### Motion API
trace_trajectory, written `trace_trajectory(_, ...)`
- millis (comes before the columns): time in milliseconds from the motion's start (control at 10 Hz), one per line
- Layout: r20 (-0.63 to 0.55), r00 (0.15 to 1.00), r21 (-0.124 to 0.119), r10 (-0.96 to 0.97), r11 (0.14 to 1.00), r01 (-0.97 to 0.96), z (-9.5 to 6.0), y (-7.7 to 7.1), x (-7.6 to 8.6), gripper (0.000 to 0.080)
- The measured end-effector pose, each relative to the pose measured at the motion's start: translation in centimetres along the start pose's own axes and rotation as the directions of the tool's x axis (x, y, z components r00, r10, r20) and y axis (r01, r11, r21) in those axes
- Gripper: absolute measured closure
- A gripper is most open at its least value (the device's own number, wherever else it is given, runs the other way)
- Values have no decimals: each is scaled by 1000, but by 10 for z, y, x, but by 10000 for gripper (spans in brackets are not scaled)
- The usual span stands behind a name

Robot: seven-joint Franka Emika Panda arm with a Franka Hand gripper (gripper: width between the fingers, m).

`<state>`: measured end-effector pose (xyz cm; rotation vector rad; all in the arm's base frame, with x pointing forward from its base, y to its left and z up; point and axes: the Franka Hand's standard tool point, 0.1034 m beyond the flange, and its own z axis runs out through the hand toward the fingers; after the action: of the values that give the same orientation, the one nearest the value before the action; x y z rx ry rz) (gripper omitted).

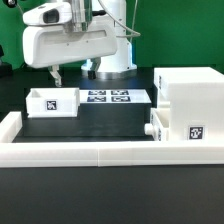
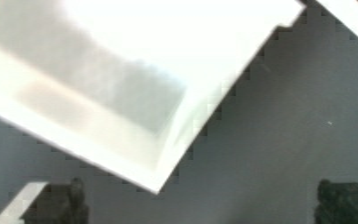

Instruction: Assemble drawer

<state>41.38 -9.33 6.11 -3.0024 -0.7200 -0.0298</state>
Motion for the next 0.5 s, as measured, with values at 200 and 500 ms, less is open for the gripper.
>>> trace_trajectory(200, -3, 994, 3, 105, 994, -105, 0, 0, 1, 151)
trace_trajectory(500, -14, 964, -1, 265, 964, -265, 2, -1, 1, 151)
